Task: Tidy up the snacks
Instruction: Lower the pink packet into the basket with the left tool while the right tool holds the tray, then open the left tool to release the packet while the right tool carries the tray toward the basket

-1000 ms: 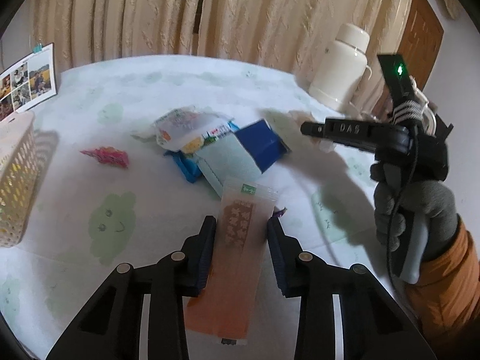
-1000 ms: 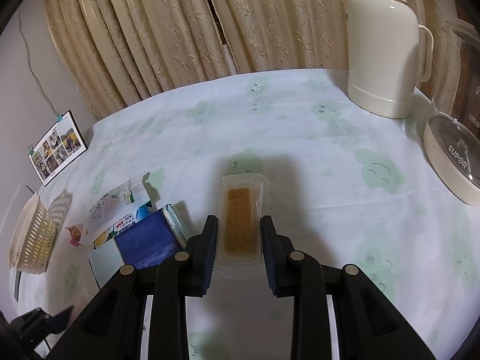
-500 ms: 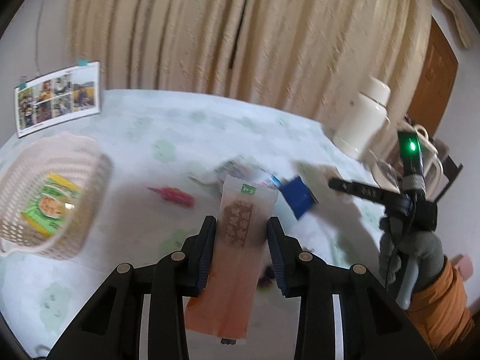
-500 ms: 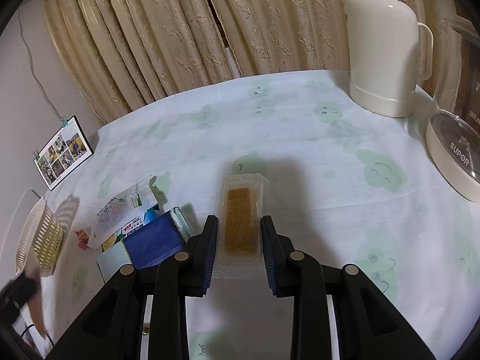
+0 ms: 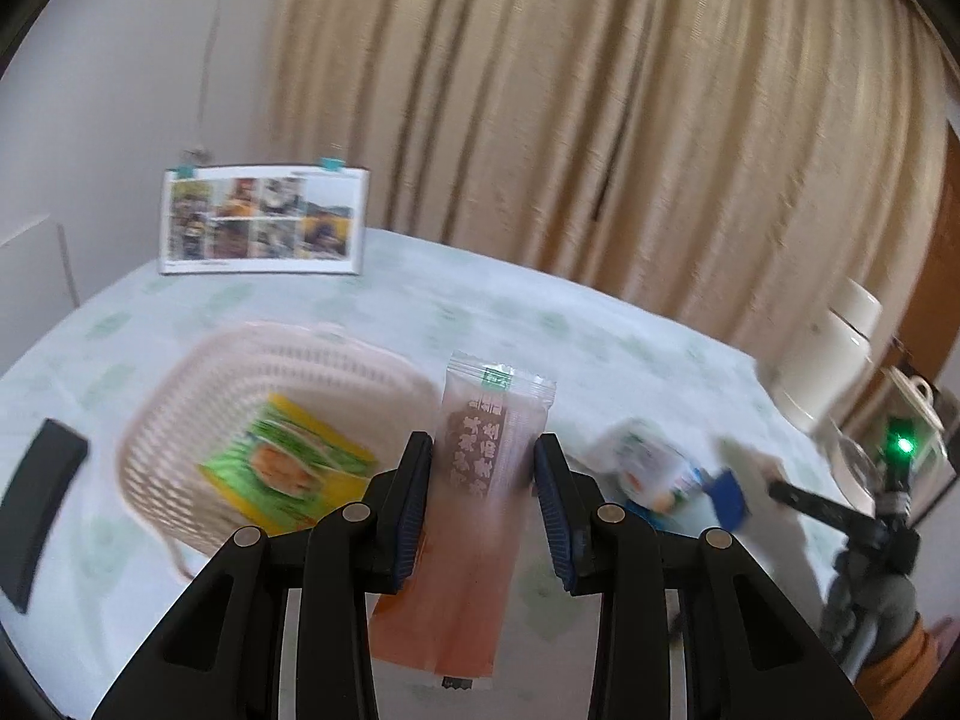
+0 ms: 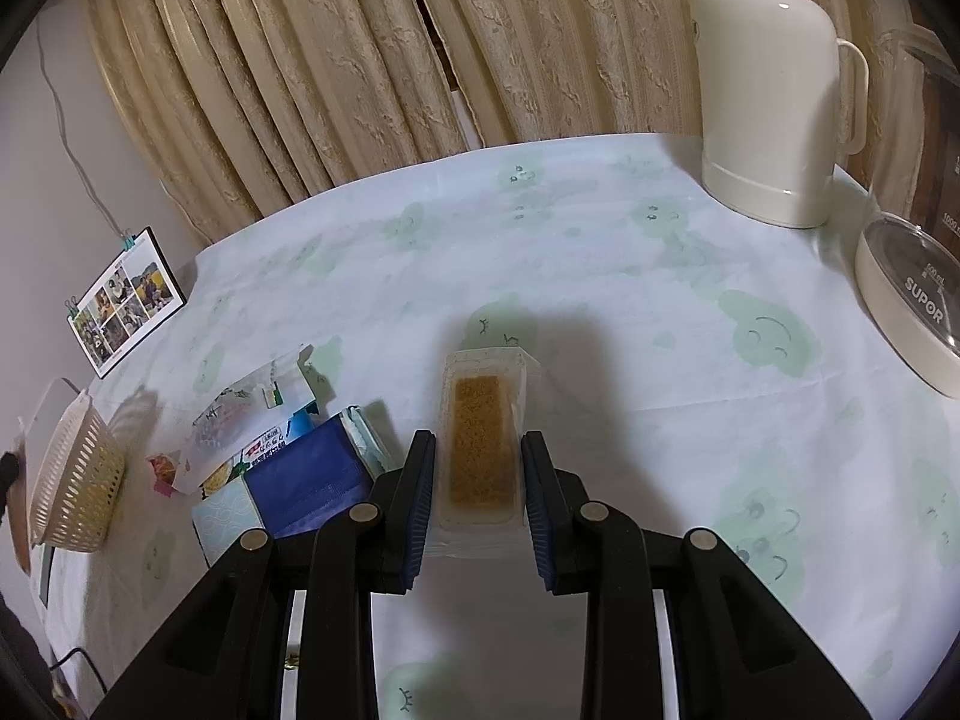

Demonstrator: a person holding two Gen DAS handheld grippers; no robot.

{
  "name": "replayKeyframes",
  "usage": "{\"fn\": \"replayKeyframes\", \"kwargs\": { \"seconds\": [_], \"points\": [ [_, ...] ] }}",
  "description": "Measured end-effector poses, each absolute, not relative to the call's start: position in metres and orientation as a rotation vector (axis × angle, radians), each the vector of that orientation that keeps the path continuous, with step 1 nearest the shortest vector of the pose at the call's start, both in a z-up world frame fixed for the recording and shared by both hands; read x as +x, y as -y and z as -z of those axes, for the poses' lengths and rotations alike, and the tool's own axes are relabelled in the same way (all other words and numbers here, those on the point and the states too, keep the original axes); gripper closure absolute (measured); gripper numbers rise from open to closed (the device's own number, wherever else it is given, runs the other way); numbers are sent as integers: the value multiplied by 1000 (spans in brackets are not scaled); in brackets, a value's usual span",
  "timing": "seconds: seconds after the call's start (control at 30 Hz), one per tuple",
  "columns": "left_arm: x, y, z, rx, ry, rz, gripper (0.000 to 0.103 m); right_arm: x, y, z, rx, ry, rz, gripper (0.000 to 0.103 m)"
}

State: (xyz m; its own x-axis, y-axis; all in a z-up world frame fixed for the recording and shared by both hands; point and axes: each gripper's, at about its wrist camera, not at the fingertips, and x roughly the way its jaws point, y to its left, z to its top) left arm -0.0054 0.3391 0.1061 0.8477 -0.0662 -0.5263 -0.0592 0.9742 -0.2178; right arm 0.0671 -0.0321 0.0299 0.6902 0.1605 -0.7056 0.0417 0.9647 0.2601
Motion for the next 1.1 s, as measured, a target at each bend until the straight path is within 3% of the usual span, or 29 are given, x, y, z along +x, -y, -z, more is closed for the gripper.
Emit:
{"fn": "replayKeyframes", "kwargs": {
  "seconds": [0.3,0.47,1.1],
  "points": [
    [3,-383,-102,-246,-504,-144,66,66,30,-28,263,-813,-70,77],
    [2,-402,-97,-306,-485,-184,50,67,30,-26,264,-814,-70,77],
    [-19,-382,-85,-279,-447,-216,46,44,2,-38,305,-768,-199,77]
  ]
}}
